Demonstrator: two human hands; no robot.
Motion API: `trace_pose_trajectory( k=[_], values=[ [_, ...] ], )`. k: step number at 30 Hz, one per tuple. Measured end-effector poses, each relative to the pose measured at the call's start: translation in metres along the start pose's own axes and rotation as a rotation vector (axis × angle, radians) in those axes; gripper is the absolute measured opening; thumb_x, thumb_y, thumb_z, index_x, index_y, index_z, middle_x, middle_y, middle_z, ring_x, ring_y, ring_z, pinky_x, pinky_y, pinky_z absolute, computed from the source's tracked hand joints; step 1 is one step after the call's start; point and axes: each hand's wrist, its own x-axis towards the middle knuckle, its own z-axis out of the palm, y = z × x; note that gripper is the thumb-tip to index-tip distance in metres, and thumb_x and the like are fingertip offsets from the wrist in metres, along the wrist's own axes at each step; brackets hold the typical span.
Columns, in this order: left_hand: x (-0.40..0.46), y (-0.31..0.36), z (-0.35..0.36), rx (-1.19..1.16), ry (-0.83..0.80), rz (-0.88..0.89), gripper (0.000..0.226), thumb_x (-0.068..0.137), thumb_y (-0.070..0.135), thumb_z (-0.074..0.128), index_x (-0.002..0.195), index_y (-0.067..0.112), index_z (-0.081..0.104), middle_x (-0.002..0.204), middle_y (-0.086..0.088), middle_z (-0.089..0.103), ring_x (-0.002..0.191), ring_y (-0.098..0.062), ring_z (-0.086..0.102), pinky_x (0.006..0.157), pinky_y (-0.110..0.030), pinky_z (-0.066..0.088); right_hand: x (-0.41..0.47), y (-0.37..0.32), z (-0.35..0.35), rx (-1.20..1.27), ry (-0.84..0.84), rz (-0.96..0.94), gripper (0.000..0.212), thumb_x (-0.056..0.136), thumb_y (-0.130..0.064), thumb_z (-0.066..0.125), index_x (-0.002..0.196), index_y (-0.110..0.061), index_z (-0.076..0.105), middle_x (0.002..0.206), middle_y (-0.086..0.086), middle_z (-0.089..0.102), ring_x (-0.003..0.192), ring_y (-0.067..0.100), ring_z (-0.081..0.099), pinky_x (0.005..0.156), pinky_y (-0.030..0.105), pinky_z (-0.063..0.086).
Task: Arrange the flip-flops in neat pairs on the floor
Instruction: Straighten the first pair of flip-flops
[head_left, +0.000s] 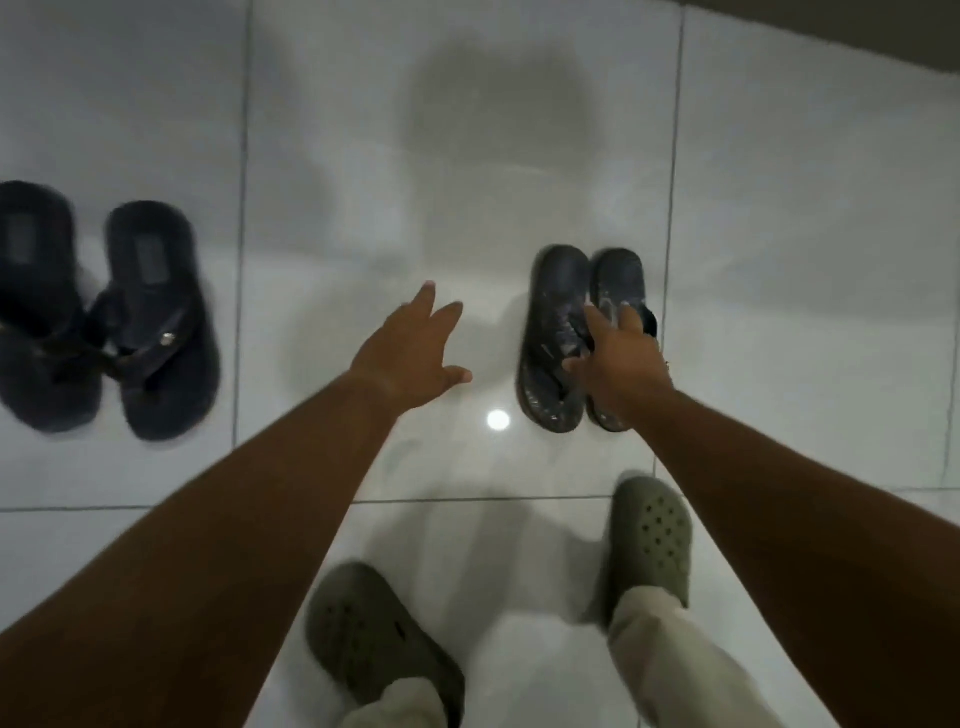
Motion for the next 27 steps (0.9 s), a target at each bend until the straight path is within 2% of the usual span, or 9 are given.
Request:
trace_pose_trajectory(
  k=[4, 8, 11, 13, 17, 21, 24, 27],
  values=[
    [0.035, 0.044, 0.056, 0.020, -0.063, 0.022, 0.090, 0.083, 0.043, 0.070, 0.154, 0.026, 0.017, 0.166, -0.006, 0.000, 0.149, -0.033, 0.019, 0.118, -0.045, 0.028, 0.019, 0.063, 0.035, 0.009, -0.054, 0.046, 0.079, 0.089, -0.042, 0.064, 0.153, -0.037, 0.019, 0.163, 0.006, 0.009, 0.133, 0.045, 0.038, 0.106, 0.058, 0.039],
    [0.067, 0.078, 0.102, 0.024, -0.054, 0.027, 0.098, 0.080, 0.036, 0.074, 0.155, 0.025, 0.012, 0.165, -0.007, -0.001, 0.146, -0.039, 0.024, 0.115, -0.049, 0.032, 0.033, 0.104, 0.063, -0.023, -0.095, 0.013, 0.081, 0.092, -0.038, 0.063, 0.154, -0.041, 0.012, 0.164, 0.000, -0.017, 0.142, 0.046, 0.020, 0.111, 0.062, 0.031],
    [0.078, 0.098, 0.122, 0.049, 0.017, 0.041, 0.101, 0.082, 0.029, 0.074, 0.155, 0.027, 0.004, 0.165, -0.008, -0.007, 0.140, -0.040, 0.033, 0.112, -0.049, 0.038, 0.046, 0.121, 0.073, -0.018, -0.038, -0.077, 0.079, 0.094, -0.034, 0.061, 0.155, -0.039, 0.011, 0.162, 0.003, -0.027, 0.147, 0.048, 0.005, 0.112, 0.063, 0.027],
    [0.083, 0.110, 0.127, 0.035, 0.054, 0.023, 0.095, 0.085, 0.022, 0.070, 0.155, 0.030, 0.006, 0.165, -0.007, -0.010, 0.134, -0.041, 0.041, 0.107, -0.046, 0.041, 0.058, 0.130, 0.076, 0.007, 0.003, -0.154, 0.077, 0.094, -0.032, 0.062, 0.155, -0.035, 0.015, 0.162, 0.008, -0.025, 0.146, 0.050, 0.005, 0.111, 0.064, 0.029],
    [0.091, 0.127, 0.130, 0.018, 0.058, -0.091, 0.076, 0.092, 0.016, 0.056, 0.154, 0.030, 0.015, 0.164, -0.007, -0.006, 0.130, -0.043, 0.047, 0.088, -0.039, 0.045, 0.075, 0.136, 0.083, 0.033, -0.010, -0.230, 0.073, 0.096, -0.034, 0.057, 0.156, -0.025, 0.017, 0.164, 0.014, -0.016, 0.143, 0.055, 0.007, 0.112, 0.062, 0.031],
    [0.096, 0.158, 0.140, 0.041, 0.042, -0.134, 0.077, 0.091, 0.020, 0.061, 0.154, 0.030, 0.018, 0.164, -0.007, -0.013, 0.130, -0.042, 0.048, 0.096, -0.042, 0.046, 0.083, 0.164, 0.076, 0.046, -0.016, -0.265, 0.070, 0.099, -0.029, 0.052, 0.157, -0.021, 0.014, 0.164, 0.012, -0.015, 0.145, 0.055, 0.003, 0.112, 0.060, 0.029],
    [0.102, 0.202, 0.158, 0.048, 0.034, -0.104, 0.068, 0.086, 0.021, 0.068, 0.146, 0.026, 0.036, 0.164, -0.009, -0.016, 0.124, -0.045, 0.052, 0.104, -0.042, 0.044, 0.093, 0.212, 0.061, 0.015, -0.046, -0.270, 0.068, 0.099, -0.024, 0.053, 0.156, -0.018, 0.016, 0.165, 0.011, -0.014, 0.146, 0.053, 0.003, 0.113, 0.059, 0.029],
    [0.114, 0.254, 0.178, 0.042, 0.010, -0.065, 0.057, 0.086, 0.025, 0.068, 0.139, 0.022, 0.046, 0.164, -0.012, -0.012, 0.116, -0.045, 0.056, 0.101, -0.040, 0.045, 0.102, 0.270, 0.049, -0.021, -0.079, -0.244, 0.067, 0.098, -0.021, 0.054, 0.155, -0.018, 0.019, 0.165, 0.009, -0.013, 0.147, 0.050, 0.005, 0.113, 0.057, 0.030]
  ],
)
